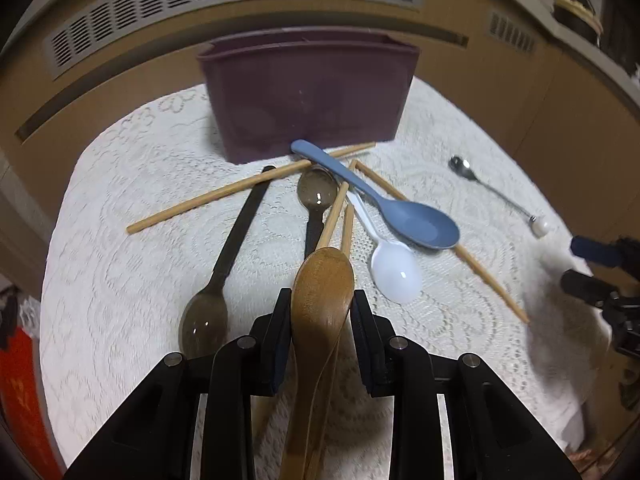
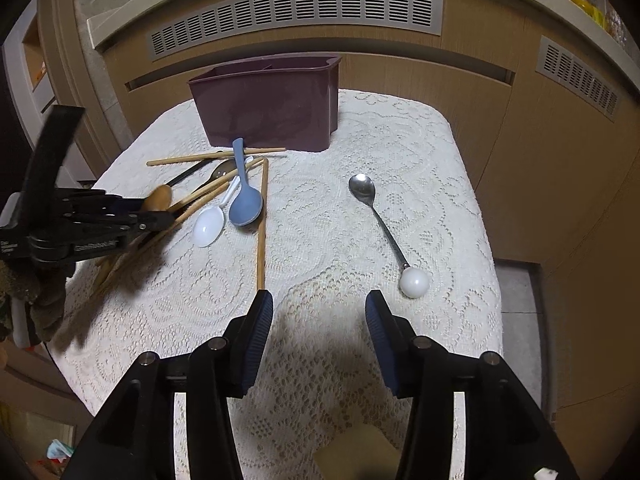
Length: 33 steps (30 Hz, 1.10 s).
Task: Organize utensils
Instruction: 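Grasp the wooden spoon with the left tool while the right tool approaches the blue spoon, then lift the wooden spoon with the left tool while the right tool grasps the blue spoon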
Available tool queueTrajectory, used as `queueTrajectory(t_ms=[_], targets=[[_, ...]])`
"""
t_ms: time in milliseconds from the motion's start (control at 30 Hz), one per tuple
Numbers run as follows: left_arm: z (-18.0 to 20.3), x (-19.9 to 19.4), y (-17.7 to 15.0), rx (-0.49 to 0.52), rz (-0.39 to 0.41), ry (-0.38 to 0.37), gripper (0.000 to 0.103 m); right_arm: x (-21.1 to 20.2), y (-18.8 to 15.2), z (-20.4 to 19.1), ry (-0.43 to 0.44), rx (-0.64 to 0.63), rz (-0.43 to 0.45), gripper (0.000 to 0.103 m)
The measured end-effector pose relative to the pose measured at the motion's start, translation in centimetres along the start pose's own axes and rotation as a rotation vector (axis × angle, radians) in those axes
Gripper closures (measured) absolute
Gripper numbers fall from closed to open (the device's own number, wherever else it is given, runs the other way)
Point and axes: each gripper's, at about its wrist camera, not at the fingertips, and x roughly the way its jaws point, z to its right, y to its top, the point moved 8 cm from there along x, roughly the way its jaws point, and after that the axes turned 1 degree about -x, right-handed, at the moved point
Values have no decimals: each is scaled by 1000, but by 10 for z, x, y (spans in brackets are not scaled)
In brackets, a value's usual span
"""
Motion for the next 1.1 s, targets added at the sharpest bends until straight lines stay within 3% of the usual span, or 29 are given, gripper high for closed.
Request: queueTrajectory(t_ms=[267,500,567,633,900,933,1000,1100], targets=[[-11,-41,-11,-173,125,-41,74,2,-7,-1,0,-7,-21,53],[-16,-71,-20,-212,202,-31,76,12,-7,5,20,22,-39,52],[-18,-81,-20,-217,233,-23,78,14,0,7,19,6,-34,45],[-19,-89,-19,-234,257,-36,86,15,12,10,11,-8,-25,44],[-29,-104,-16,-260,307,-55,91,34,60,-31,66,-104,1,45],[-30,-102,-17,-262,301,-55,91,42,66,-38,77,-104,-6,46],[-34,-98,-19,-267,285,-51,91,57,78,-51,98,-97,-22,66],[-41,-91,-26,-282,256,-46,91,82,97,-74,138,-119,-53,81]])
